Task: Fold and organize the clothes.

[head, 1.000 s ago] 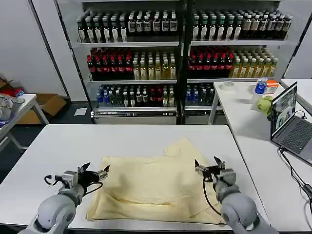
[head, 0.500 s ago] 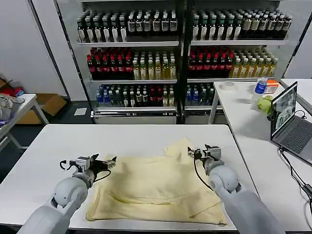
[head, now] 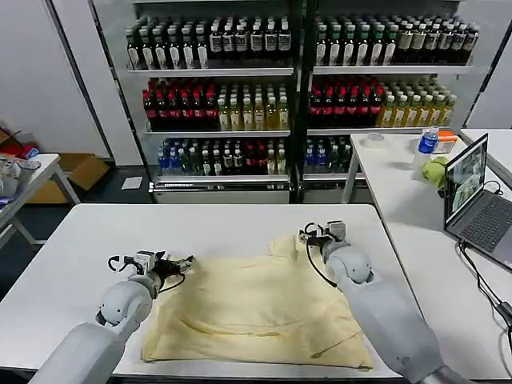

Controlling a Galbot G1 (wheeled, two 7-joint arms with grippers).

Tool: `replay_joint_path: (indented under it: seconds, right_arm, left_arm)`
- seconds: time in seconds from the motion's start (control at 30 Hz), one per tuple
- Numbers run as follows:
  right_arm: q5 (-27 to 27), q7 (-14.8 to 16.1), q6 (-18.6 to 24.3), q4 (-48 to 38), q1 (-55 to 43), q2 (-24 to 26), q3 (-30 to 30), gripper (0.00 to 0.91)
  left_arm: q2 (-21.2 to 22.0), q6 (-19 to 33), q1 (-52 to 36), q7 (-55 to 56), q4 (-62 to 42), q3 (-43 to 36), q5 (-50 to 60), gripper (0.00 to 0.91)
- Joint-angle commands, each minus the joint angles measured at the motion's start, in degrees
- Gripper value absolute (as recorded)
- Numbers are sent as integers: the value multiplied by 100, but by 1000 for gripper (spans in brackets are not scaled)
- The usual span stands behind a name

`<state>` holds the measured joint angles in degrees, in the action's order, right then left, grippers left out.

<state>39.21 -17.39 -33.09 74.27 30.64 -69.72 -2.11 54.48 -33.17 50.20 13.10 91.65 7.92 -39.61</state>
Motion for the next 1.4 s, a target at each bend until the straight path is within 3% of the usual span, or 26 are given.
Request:
replay_joint_path:
  seconds: [0.03,0.1,0.13,0.2,0.23,0.27,0.3,1.0,1.17,1.4]
  right_arm:
    - [36,18,-8,-523,-333,-232,-111,907]
    - [34,32,-9,-585,-318,-270,-107,887]
    - [25,34,-7,-618,-313,-290,-109,736]
    - [12,32,-7,-665,-297,-337,-109,212]
    - [12,31,-6,-671,-292,-348,-110,121]
    - [13,30,-6,-672,-272,-362,-117,20]
    - [11,33,-5,-670,-260,-369,-131,0]
    - [22,61,21,-400,-10,-373,22,0]
    - [-65,-24,356,-53,123,-339,83,0]
    - [-133,-48,475,697,384,-116,196,0]
  left_arm:
    - [-3,3,-102,-4,-173,-83,-9,907]
    - [-8,5,-61,-17,-145,-72,-5,675]
    - [-10,5,-42,-33,-140,-67,-1,363]
    - [-7,8,-11,-46,-126,-51,8,60]
    - [-4,10,8,-56,-113,-45,9,10]
    - [-5,11,21,-63,-108,-37,12,10]
    - [-5,13,43,-73,-79,-31,12,10]
    - [-11,27,369,-164,187,126,-22,10]
    - [-15,138,429,-185,276,245,-64,10]
    - [-81,148,504,-167,565,530,-234,10]
